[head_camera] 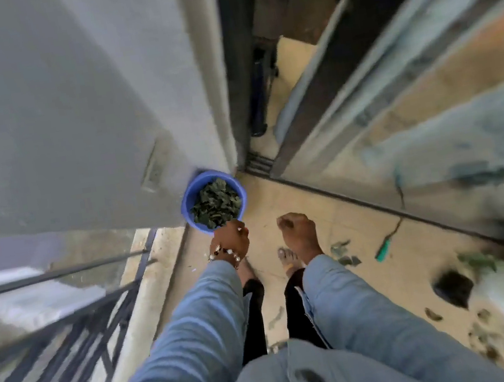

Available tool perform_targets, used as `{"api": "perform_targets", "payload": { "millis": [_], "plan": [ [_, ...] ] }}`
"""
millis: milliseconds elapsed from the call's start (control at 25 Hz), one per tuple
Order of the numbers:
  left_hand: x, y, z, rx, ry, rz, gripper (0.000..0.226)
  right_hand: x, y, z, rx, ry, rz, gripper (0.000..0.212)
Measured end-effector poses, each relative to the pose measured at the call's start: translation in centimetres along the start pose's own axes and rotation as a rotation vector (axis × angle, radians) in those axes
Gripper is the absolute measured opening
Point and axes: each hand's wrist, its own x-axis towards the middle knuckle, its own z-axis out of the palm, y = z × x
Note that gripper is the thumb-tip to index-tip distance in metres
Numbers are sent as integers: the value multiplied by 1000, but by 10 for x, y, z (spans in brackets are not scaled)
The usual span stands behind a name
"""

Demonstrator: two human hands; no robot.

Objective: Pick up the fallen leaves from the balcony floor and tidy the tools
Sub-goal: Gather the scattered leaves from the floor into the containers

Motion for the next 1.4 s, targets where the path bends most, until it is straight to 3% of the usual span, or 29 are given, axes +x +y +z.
{"api": "perform_targets", "payload": {
  "millis": [240, 400, 560, 720, 1000, 1400],
  "plan": [
    [-42, 97, 30, 544, -145, 380, 36, -78, 76, -78, 138, 259, 221, 24],
    [-74, 172, 95, 816, -238, 591, 39, -121, 150, -121, 295, 428, 401, 24],
    [-142, 230, 210, 1079, -363, 806, 38, -193, 253, -166, 459, 578, 626, 22],
    [-215, 257, 326, 1235, -478, 1006, 36, -262, 348, -197, 606, 737, 770, 27],
    [-302, 278, 458, 1410, -614, 1282, 35, -345, 437, -209, 750, 961, 975, 26],
    [-330, 328, 588, 1572, -711, 1456, 34, -354, 510, -246, 952, 1000, 1112, 24]
  ]
}}
